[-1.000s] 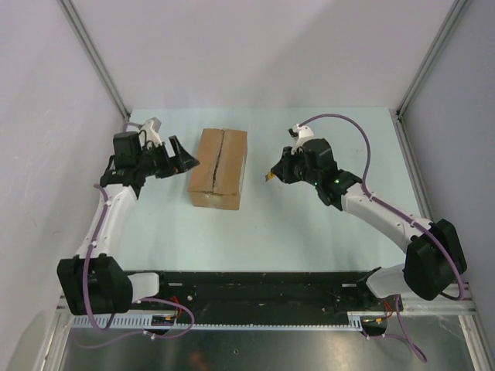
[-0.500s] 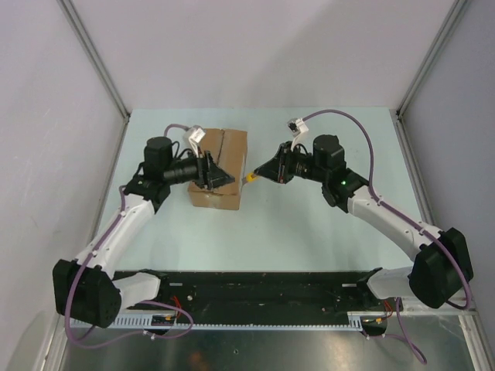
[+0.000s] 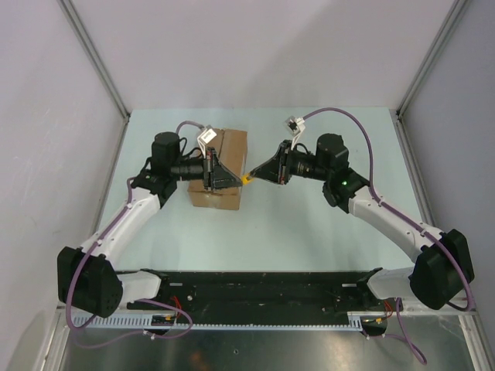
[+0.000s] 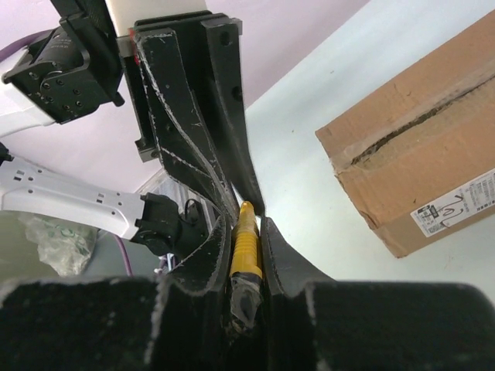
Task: Unpack the express box
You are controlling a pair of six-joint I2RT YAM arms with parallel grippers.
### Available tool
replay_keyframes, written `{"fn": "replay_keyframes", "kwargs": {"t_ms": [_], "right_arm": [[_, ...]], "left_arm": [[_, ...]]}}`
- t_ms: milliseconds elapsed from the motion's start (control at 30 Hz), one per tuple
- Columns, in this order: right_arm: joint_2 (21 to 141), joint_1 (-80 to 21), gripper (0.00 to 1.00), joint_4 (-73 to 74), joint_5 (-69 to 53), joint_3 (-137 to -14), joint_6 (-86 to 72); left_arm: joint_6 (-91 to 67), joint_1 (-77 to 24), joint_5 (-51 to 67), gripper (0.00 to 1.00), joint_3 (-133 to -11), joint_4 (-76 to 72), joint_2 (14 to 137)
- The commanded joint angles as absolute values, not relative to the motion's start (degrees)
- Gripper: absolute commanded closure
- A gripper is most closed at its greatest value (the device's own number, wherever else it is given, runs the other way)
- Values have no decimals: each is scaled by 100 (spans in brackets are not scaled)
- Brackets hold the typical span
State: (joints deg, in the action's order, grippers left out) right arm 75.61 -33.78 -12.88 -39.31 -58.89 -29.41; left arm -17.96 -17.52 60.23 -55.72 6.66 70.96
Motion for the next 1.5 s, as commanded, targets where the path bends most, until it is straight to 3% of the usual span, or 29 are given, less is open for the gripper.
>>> {"fn": "replay_keyframes", "kwargs": {"t_ms": [0, 33, 167, 333, 533, 700, 1467], "right_arm": [[7339, -3366, 100, -1670, -4219, -5924, -3023], [7348, -3358, 100, -1679, -4227, -5933, -3023], [7330, -3340, 100, -1810, -4184, -5933, -3102], [7330, -3270, 100, -2030, -4105, -5933, -3234], [7339, -3191, 100, -2302, -4262, -5933, -3480], [7269, -3164, 100, -2320, -4289, -5924, -3524], [6847, -2663, 100, -2312, -3735, -5933, -3542]], "left_arm": [[-1784, -1837, 6451, 86, -5801, 325, 7154], [-1784, -1837, 6495, 90, -5801, 299, 7163], [-1767, -1881, 6670, 90, -5739, 264, 7146], [-1749, -1898, 6978, 81, -5660, 237, 7172], [-1696, -1907, 7075, 80, -5590, 237, 7225], [-1644, -1898, 7014, 100, -5572, 237, 7260], [-1652, -1811, 6671, 95, -5133, 237, 7022]]}}
